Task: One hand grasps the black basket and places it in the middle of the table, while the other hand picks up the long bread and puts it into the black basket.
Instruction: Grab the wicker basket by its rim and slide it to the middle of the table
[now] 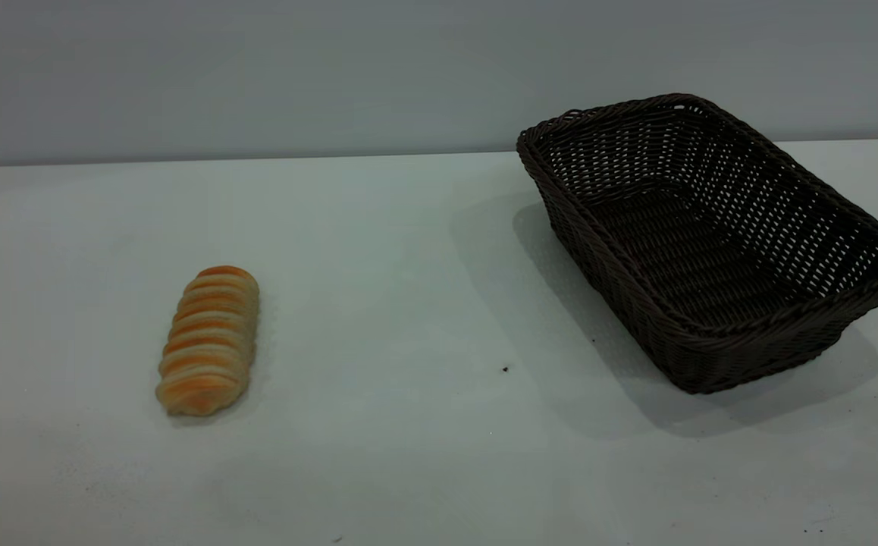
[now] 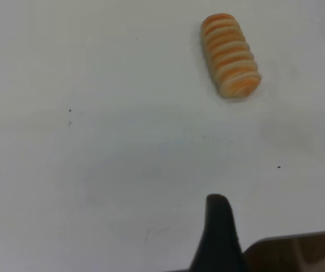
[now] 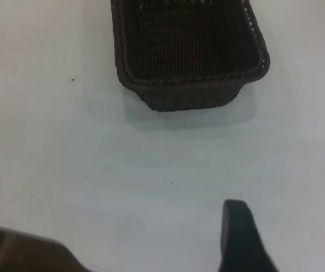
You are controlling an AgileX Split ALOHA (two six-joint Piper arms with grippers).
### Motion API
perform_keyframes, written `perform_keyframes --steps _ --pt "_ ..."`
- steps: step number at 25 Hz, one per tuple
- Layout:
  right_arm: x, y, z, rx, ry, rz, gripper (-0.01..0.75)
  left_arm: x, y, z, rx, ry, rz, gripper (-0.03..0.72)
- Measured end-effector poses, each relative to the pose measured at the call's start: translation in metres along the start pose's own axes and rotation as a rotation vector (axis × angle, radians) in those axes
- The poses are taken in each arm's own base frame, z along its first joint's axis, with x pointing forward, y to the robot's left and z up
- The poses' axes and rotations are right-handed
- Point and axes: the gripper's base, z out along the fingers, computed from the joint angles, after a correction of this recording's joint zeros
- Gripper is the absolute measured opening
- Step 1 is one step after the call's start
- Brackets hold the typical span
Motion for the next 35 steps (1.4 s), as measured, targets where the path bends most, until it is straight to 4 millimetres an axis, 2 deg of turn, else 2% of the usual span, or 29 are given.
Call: perform_keyframes --steps 25,28,30,33,35 --pt "-0.002 -0.001 -0.001 0.012 0.002 0.006 0.437 -0.004 0.001 0.001 -0.015 0.004 -0.022 0.589" --pt "-0.02 -0.003 0.003 -0.004 0.039 0.032 0.441 -0.028 0.0 0.002 -0.004 -0.008 -0.04 0.589" --pt "-0.038 -0.004 0.011 -0.026 0.082 0.058 0.465 -0.053 -0.001 0.007 0.007 -0.013 -0.014 0.589" --pt "-0.064 -0.006 0.035 -0.063 0.154 0.106 0.518 -0.092 -0.002 0.018 0.024 0.006 0.048 0.589" --pt "-0.078 -0.008 0.059 -0.089 0.187 0.156 0.547 -0.116 -0.003 0.027 0.039 0.029 0.082 0.589"
